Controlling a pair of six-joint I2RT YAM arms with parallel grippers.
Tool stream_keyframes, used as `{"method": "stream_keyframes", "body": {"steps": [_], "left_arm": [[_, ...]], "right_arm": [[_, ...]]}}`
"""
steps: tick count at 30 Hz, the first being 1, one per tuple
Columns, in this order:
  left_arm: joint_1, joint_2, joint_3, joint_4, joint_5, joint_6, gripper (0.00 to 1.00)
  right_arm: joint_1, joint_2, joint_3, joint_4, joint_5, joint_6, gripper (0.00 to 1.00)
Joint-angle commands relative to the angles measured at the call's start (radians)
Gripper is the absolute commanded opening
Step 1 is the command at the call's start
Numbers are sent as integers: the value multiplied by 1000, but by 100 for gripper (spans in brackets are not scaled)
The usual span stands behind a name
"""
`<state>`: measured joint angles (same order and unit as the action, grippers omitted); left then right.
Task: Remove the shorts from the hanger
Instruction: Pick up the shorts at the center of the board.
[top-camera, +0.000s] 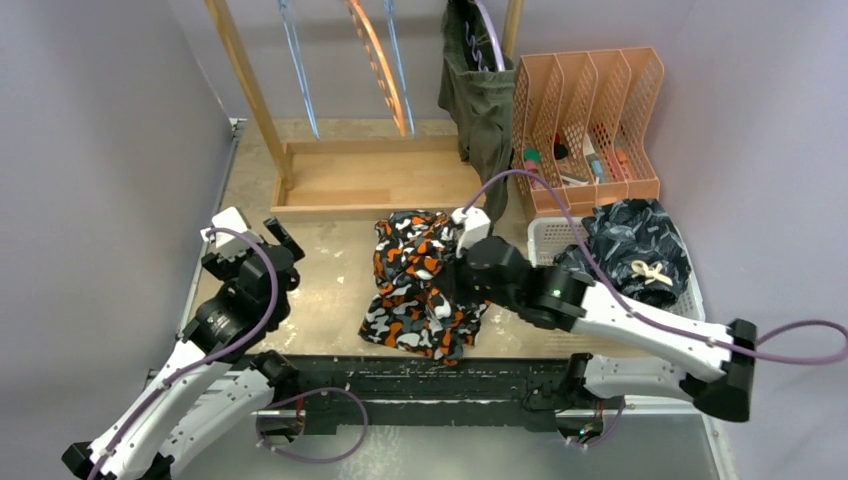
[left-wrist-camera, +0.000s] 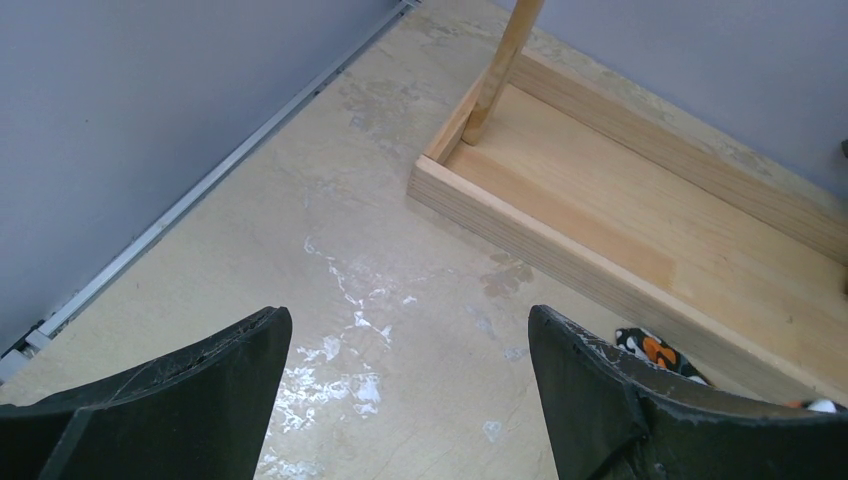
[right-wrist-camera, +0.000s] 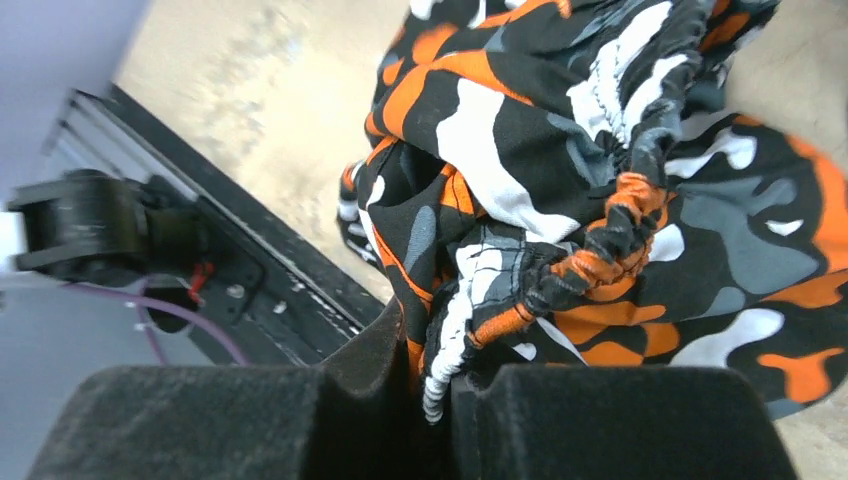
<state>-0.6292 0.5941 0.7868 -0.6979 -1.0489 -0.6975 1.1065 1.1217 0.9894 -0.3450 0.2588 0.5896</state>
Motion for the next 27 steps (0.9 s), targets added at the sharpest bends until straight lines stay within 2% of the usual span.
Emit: {"method": "stream_keyframes", "body": {"steps": [1, 2, 4, 5, 8, 9, 12, 14, 16, 18, 20, 23, 27], "left_arm": [[2, -17, -14, 19, -31, -17, 88], [2, -18, -14, 20, -29, -17, 88], [3, -15, -14, 20, -27, -15, 88], [3, -13, -14, 20, -26, -15, 88], [2, -10, -12, 19, -25, -15, 87], [3, -10, -13, 18, -24, -16, 87], [2, -14, -14, 17, -24, -17, 88], [3, -16, -14, 18, -25, -17, 88], [3, -15, -16, 20, -24, -17, 88], [2, -8, -16, 16, -24, -17, 88], [3, 3, -9, 5, -25, -22, 88], [2, 13, -5, -5, -34, -25, 88], [3, 12, -3, -10, -33, -28, 88]], "right_arm": [[1, -115, -13, -5, 43, 27, 14], [1, -120, -10, -17, 95, 38, 14], [-2, -73, 22, -57, 200, 72, 22], [-6, -35, 45, -82, 240, 95, 23], [-66, 117, 116, -159, 273, 141, 22], [-94, 161, 134, -169, 264, 161, 27], [-177, 228, 134, -112, 197, 129, 43], [-186, 238, 129, -52, 164, 98, 69], [-185, 246, 112, 42, 78, 46, 74], [-185, 274, 92, 112, 20, 24, 96], [-185, 334, 99, 122, 14, 5, 100], [-186, 465, 155, 64, 89, 6, 100], [-179, 608, 153, 59, 83, 6, 100]]}}
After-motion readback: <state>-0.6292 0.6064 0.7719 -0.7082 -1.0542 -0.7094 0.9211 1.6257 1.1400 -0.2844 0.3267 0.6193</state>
